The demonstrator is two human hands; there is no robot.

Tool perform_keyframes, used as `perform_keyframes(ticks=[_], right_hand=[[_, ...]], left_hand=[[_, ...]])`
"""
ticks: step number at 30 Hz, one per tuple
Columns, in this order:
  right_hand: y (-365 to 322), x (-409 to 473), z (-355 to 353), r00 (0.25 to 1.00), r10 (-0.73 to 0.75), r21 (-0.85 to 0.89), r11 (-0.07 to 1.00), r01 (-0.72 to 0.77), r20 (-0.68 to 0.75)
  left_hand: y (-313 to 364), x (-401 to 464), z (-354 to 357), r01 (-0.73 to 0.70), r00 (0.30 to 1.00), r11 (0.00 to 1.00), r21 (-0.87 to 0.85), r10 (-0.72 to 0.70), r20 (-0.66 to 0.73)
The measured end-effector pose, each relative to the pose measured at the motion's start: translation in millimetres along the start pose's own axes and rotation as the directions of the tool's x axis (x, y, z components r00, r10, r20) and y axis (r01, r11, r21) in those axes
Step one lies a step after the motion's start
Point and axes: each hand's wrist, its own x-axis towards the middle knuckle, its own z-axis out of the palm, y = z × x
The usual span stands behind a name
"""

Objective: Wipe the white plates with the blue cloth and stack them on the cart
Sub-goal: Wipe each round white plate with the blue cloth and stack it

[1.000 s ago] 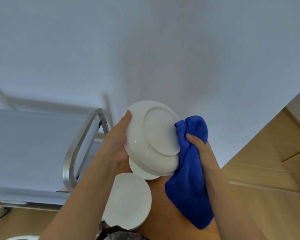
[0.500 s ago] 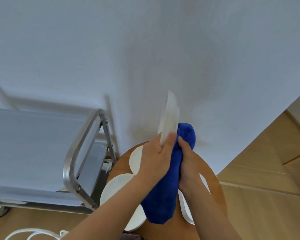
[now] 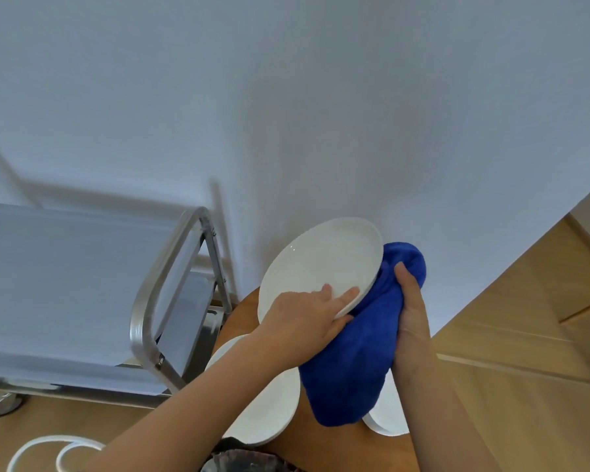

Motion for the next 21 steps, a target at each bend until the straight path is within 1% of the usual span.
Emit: perform_keyframes(ticks=[2, 4, 5, 8, 10, 13, 14, 15, 16, 17, 18, 19, 20, 21], right_hand=[[-5, 2, -1, 1.000, -0.010, -0.087, 0.996, 0.007, -0.030], [-4, 2, -2, 0.999, 0.014, -0.211, 0.977, -0.020, -0.033], [-2, 1, -3, 0.999, 0.042, -0.240, 0.969, -0.049, -0.034], [8, 2, -9, 0.994, 0.098, -0.253, 0.961, -0.108, -0.050], [15, 4, -13, 0.995, 0.075, -0.260, 0.961, -0.091, -0.070], [24, 4, -18, 0.997, 0.022, -0.261, 0.964, -0.043, -0.080], [26, 4, -21, 0.997, 0.021, -0.241, 0.970, -0.039, -0.077], [29, 4, -25, 0.997, 0.025, -0.214, 0.976, -0.040, -0.073], [31, 3, -29, 0.997, 0.029, -0.186, 0.982, -0.043, -0.074], [32, 3, -34, 0.996, 0.041, -0.160, 0.986, -0.053, -0.082], [34, 3, -38, 0.993, 0.062, -0.132, 0.988, -0.074, -0.097], [35, 2, -42, 0.990, 0.082, -0.106, 0.990, -0.095, -0.118], [36, 2, -46, 0.987, 0.092, -0.089, 0.991, -0.104, -0.134], [37, 1, -48, 0.986, 0.091, -0.084, 0.991, -0.104, -0.137]], left_hand=[[-1, -3, 5, -0.055, 0.995, 0.994, 0.096, 0.046, 0.090], [-2, -6, 11, -0.094, 0.989, 0.983, 0.157, 0.074, 0.131], [-3, -8, 13, -0.099, 0.987, 0.979, 0.176, 0.074, 0.142], [-5, -8, 17, -0.112, 0.987, 0.970, 0.217, 0.083, 0.138], [-3, -8, 19, -0.117, 0.986, 0.961, 0.250, 0.081, 0.149], [-2, -13, 22, -0.160, 0.983, 0.944, 0.289, 0.126, 0.132], [-5, -16, 23, -0.165, 0.984, 0.955, 0.247, 0.143, 0.104], [-10, -19, 23, -0.147, 0.988, 0.981, 0.128, 0.140, 0.058], [-18, -25, 23, -0.100, 0.995, 0.994, -0.054, 0.101, 0.025], [-27, -31, 21, -0.044, 0.999, 0.962, -0.270, 0.036, -0.036], [-37, -36, 19, -0.029, 0.982, 0.910, -0.414, -0.053, -0.184], [-49, -38, 18, -0.002, 0.923, 0.901, -0.434, -0.166, -0.348], [-64, -38, 19, 0.088, 0.847, 0.893, -0.441, -0.301, -0.439], [-77, -36, 20, 0.231, 0.792, 0.831, -0.506, -0.463, -0.398]])
